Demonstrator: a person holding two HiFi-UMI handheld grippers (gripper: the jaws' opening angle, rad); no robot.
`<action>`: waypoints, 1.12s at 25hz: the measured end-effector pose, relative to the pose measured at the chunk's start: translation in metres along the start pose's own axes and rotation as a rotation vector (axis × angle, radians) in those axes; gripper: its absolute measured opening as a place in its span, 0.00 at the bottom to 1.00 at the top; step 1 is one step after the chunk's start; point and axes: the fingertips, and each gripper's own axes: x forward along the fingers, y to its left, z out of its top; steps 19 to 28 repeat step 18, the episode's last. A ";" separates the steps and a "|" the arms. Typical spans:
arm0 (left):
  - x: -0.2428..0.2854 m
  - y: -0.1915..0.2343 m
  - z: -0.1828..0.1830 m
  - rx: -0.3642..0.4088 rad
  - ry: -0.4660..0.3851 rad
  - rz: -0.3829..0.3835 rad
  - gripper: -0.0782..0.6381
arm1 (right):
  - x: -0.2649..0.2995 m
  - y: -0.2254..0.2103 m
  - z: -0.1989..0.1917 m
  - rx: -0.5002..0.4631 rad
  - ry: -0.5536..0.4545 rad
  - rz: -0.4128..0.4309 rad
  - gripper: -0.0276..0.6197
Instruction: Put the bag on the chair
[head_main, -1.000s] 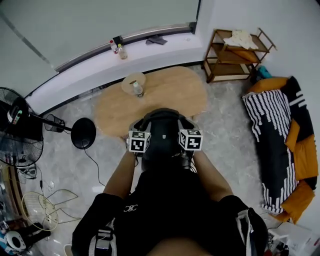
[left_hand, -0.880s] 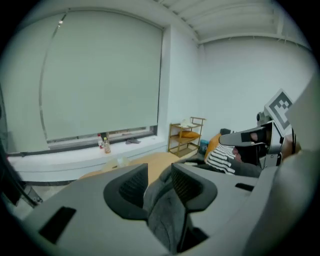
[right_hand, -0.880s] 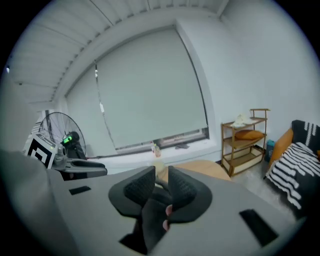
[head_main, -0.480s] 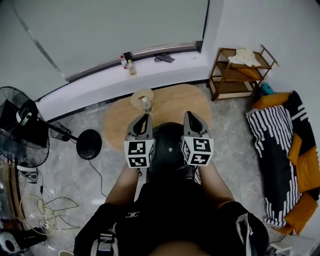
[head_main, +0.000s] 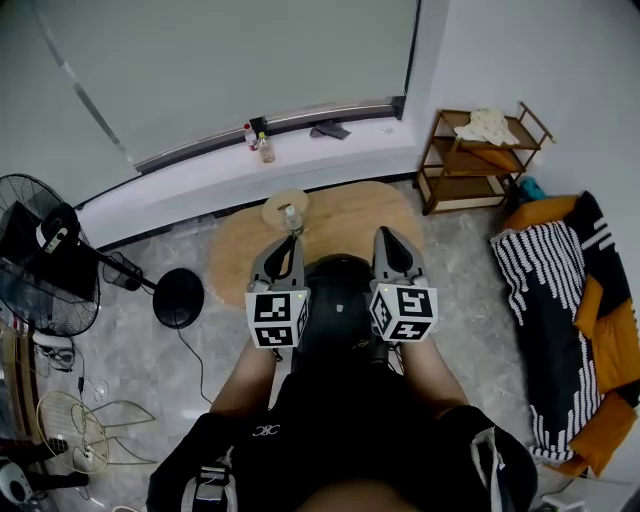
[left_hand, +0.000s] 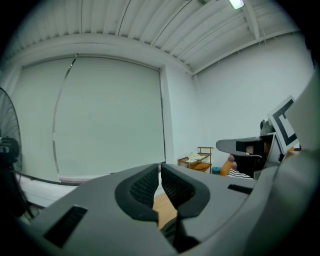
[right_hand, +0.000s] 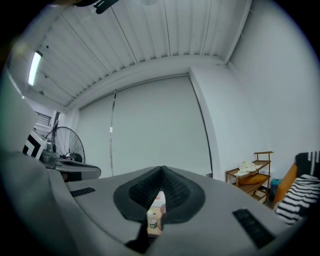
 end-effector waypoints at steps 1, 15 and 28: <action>0.000 -0.001 -0.001 -0.002 0.007 0.002 0.15 | -0.001 -0.001 -0.001 0.002 0.000 -0.001 0.06; -0.001 -0.005 -0.004 -0.049 0.022 0.003 0.15 | -0.009 -0.009 -0.008 0.002 0.004 -0.003 0.06; -0.001 -0.006 0.002 -0.047 -0.008 0.003 0.15 | -0.009 -0.011 -0.007 0.010 0.004 -0.001 0.06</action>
